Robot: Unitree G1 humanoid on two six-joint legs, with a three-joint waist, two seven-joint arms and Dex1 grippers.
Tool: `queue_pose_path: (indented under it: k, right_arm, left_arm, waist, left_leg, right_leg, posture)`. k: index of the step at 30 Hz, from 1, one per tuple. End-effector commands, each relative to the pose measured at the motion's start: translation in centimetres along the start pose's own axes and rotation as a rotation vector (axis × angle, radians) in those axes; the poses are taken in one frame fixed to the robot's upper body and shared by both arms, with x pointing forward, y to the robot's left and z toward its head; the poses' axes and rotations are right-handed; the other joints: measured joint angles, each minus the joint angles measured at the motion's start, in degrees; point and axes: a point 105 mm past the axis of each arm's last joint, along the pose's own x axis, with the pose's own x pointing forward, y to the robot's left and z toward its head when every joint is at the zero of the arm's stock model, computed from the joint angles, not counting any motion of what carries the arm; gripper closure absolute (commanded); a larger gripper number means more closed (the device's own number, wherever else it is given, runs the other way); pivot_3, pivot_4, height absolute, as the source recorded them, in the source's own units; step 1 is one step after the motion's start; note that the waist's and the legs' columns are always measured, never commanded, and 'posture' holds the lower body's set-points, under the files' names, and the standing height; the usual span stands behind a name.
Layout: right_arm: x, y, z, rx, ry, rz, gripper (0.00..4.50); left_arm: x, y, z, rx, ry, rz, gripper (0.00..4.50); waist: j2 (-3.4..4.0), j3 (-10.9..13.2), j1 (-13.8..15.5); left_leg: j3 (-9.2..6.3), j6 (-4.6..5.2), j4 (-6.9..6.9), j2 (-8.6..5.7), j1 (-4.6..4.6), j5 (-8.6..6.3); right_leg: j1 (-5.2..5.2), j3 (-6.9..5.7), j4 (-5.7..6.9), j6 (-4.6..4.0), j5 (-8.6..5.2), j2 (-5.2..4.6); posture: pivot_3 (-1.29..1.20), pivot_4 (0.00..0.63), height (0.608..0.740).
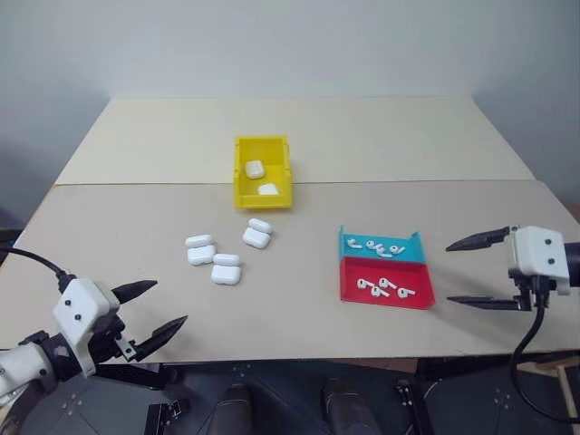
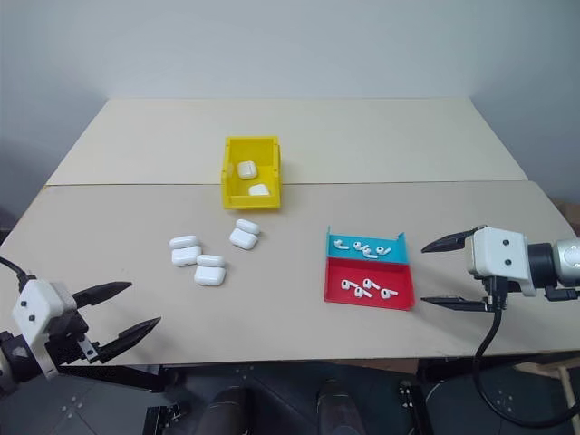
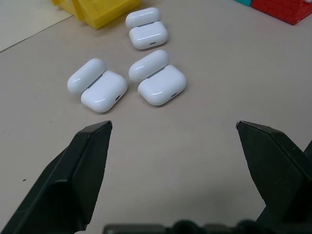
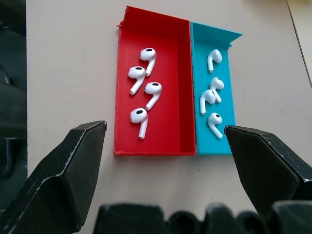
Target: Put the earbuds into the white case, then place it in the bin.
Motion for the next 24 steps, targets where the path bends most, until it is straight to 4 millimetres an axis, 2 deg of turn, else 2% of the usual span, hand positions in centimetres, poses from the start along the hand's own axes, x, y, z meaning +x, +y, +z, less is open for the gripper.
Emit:
queue_pose_path:
  k: [1, 15, 20, 24]
  right_arm:
    - [-0.8, -0.8, 1.0, -0.036, -0.009, -0.041, 0.00]
    - [-0.1, -1.2, 0.6, -0.014, -0.001, -0.059, 0.00]
    - [-0.2, -0.9, 0.4, 0.024, 0.014, -0.070, 0.00]
    - [0.0, -0.6, -0.1, 0.052, 0.032, -0.082, 0.00]
  left_arm:
    - [-0.2, 0.4, 1.3, 0.021, -0.014, 0.050, 0.05]
    - [-0.1, 0.5, 2.2, -0.008, 0.129, 0.258, 0.05]
    - [0.5, 2.1, 1.8, -0.115, 0.318, 0.408, 0.05]
    - [2.2, 3.2, 2.9, -0.122, 0.319, 0.446, 0.05]
  waist:
    - [0.00, 0.00, 0.00]
    - [-0.02, 0.01, 0.07]
    - [-0.03, 0.01, 0.36]
    - [-0.10, -0.01, 0.37]
  left_leg:
    - [0.00, 0.00, 0.00, 0.00, 0.01, 0.00]
    - [-0.02, 0.01, 0.01, -0.01, 0.03, 0.01]
    - [-0.11, 0.04, 0.02, -0.02, 0.02, 0.03]
    - [-0.22, 0.05, 0.05, -0.06, -0.02, 0.04]
  right_leg:
    - [0.00, 0.00, 0.00, 0.00, 0.00, 0.00]
    - [0.02, 0.01, 0.05, -0.01, 0.02, 0.00]
    - [0.02, -0.04, 0.12, 0.00, 0.02, 0.00]
    - [0.05, -0.11, 0.12, 0.02, 0.03, 0.00]
  posture:
    - [0.00, 0.150, 0.740]
    - [0.00, 0.150, 0.740]
    - [0.00, 0.150, 0.740]
    - [0.00, 0.150, 0.740]
